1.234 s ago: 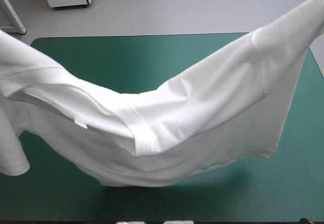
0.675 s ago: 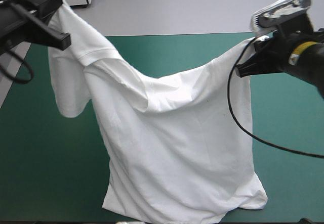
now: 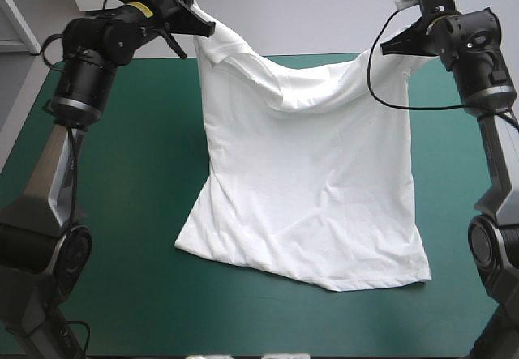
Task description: Fold the cloth
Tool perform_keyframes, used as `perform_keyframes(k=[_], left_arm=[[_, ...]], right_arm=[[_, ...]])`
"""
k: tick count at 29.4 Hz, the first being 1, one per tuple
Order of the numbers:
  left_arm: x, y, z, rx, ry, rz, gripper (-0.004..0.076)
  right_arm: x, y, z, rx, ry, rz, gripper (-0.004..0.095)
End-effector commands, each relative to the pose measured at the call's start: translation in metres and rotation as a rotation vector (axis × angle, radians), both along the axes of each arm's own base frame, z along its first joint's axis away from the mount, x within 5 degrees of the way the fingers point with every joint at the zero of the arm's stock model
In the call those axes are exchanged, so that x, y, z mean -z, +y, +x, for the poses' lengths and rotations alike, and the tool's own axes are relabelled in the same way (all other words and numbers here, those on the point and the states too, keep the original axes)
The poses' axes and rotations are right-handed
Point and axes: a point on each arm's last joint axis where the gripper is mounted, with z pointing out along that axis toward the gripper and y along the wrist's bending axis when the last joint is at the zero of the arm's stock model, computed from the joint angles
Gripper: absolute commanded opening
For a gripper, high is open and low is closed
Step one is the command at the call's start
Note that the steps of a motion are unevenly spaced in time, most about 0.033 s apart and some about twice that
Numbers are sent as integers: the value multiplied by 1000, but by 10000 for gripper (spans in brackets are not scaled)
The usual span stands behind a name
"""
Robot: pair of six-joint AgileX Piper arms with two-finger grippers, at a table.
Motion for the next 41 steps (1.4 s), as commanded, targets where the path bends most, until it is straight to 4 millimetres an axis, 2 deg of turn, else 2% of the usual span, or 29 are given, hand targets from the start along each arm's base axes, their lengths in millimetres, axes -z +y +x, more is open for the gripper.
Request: perform_keyframes(k=[1,2,7,12,16,19,24,26,28,31,33,35,37,41], left_arm=[[-2,-5,9,-3,-73,-41,-9],[13,-8,22,-5,-52,-38,-9],[55,-17,53,-8,18,-26,-9],[85,-25,72,-1,59,-49,-9],[110,-29,85,-1,102,-60,-9],[128,-34,93,23,133,-59,-9],[146,-37,98,36,192,-75,-8],[149,-35,97,42,232,-67,-1],[152,-32,95,48,274,-53,42],[147,-21,90,54,336,-48,162],[136,-14,84,64,344,-60,265],[120,-8,75,70,340,-52,335],[103,-2,63,79,347,-41,362],[69,11,25,104,433,15,361]], right_arm=[[-15,-13,11,-46,-114,44,-17],[0,-14,23,-57,-81,57,-17],[50,-12,55,-77,28,89,-17],[90,-7,76,-104,105,110,-17],[109,-6,86,-104,126,131,-17],[116,-6,91,-111,127,119,-17],[122,-11,92,-122,148,146,-12],[125,-15,91,-151,172,161,24],[125,-21,89,-174,195,206,119],[122,-32,84,-207,216,266,352],[114,-39,79,-221,212,327,513],[104,-48,73,-226,209,370,599],[90,-55,64,-238,193,392,617],[48,-71,35,-228,124,421,618]])
